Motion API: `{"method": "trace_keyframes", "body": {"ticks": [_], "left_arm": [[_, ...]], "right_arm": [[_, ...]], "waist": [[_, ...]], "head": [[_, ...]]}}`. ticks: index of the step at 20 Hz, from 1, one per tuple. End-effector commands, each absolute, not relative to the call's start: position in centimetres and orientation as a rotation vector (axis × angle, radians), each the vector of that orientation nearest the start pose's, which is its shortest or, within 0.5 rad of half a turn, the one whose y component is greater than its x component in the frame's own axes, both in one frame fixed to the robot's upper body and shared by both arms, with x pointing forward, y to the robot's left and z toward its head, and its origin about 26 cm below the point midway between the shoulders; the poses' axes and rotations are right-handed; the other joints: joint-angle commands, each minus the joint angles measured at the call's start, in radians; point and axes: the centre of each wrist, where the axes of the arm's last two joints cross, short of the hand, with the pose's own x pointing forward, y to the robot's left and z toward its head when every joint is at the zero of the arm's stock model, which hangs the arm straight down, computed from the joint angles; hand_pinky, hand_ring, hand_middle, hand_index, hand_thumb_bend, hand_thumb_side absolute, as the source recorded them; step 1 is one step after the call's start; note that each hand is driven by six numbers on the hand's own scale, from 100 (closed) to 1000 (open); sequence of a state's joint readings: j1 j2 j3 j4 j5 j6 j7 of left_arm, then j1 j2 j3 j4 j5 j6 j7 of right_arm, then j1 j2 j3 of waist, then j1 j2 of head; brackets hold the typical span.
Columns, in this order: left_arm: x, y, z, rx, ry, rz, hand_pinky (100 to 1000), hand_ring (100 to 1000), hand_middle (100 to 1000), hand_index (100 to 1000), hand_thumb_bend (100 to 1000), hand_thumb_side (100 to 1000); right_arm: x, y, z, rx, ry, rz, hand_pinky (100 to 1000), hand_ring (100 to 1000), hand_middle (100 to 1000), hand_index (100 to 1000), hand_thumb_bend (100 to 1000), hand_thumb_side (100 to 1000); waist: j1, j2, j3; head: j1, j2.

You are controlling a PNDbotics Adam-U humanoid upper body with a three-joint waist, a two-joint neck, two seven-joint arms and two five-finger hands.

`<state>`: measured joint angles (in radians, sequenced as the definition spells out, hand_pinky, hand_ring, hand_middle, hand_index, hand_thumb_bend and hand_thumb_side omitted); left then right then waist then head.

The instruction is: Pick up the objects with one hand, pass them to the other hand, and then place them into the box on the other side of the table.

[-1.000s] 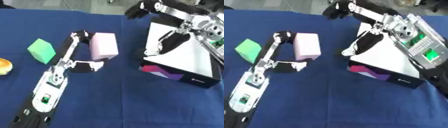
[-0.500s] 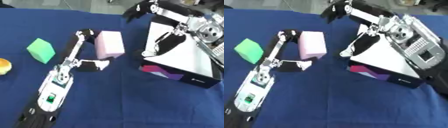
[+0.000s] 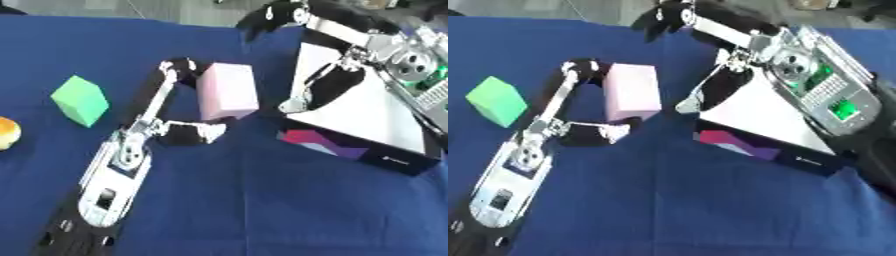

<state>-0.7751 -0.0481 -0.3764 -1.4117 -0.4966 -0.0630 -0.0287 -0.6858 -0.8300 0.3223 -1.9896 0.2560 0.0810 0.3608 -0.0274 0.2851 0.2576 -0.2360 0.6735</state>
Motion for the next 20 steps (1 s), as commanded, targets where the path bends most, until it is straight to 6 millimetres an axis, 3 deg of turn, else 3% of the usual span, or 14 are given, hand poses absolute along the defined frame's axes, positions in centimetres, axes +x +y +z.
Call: {"method": "trace_keyframes", "body": {"ticks": [1,20], "left_arm": [[36.8,2.7,19.8,0.046,-2.285,-0.969,673,514,496,505,100,100],[36.4,1.1,19.4,-0.042,-2.259,-0.885,659,502,479,517,100,100]], "right_arm": [[30.1,-23.0,31.0,-0.643,-2.000,1.582,818,818,720,851,662,100],[30.1,-22.7,30.5,-0.628,-1.917,1.577,810,807,704,830,656,100]], "waist": [[-0.013,-0.002,0.001],[-0.022,0.006,0.007]], "head": [[-0.008,-0.011],[-0.012,-0.007]]}}
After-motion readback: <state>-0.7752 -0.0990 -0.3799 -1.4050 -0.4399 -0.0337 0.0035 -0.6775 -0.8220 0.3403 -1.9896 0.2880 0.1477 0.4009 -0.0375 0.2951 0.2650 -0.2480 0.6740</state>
